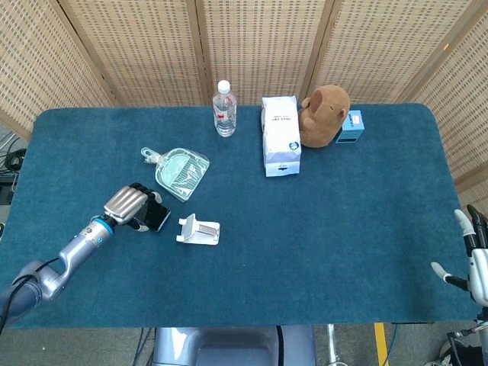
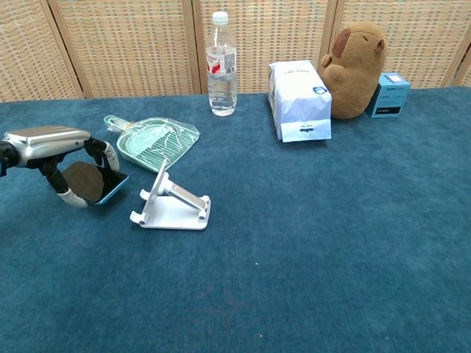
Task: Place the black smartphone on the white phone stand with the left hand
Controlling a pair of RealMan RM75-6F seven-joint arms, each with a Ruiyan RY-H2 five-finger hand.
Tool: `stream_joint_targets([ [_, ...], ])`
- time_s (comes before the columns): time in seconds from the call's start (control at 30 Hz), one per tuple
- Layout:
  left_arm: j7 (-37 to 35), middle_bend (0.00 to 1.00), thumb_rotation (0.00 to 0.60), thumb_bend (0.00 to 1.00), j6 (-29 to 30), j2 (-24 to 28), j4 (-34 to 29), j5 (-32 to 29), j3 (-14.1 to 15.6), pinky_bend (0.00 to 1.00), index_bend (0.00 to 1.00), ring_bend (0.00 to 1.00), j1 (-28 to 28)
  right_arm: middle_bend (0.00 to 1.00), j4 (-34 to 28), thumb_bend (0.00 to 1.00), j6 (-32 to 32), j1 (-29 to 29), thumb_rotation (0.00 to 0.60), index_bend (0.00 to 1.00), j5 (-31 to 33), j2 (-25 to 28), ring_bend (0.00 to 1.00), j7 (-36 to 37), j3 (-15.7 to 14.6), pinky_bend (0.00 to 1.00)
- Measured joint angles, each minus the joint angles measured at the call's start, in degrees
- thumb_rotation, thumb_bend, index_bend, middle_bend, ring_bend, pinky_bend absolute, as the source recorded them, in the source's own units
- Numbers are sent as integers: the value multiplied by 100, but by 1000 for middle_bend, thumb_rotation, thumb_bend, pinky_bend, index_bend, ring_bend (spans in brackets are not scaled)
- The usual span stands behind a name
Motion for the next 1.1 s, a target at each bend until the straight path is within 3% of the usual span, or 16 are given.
stream_joint_targets([
  [0.23, -251, 428, 600, 0, 457, 280, -451, -33, -175, 216, 359, 381, 37, 0, -16, 90, 10, -4, 600, 0, -16, 5, 0, -4, -8, 0],
  [0.5, -755, 428, 600, 0, 1060, 713, -1399, -123, -426, 216, 359, 381, 174, 0, -28, 91, 29, -19, 600, 0, -31, 26, 0, 40, -17, 0],
  [0.87, -1439, 428, 600, 0, 1424, 1115, -2680, -234, -438, 216, 359, 380, 575, 0, -35, 92, 39, -26, 600, 0, -70, 39, 0, 68, -41, 0],
  [1.1, -1962, 428, 600, 0, 1474, 1019, -2872, -297, -435, 216, 359, 380, 692, 0, -39, 92, 29, -27, 600, 0, -64, 49, 0, 93, -43, 0],
])
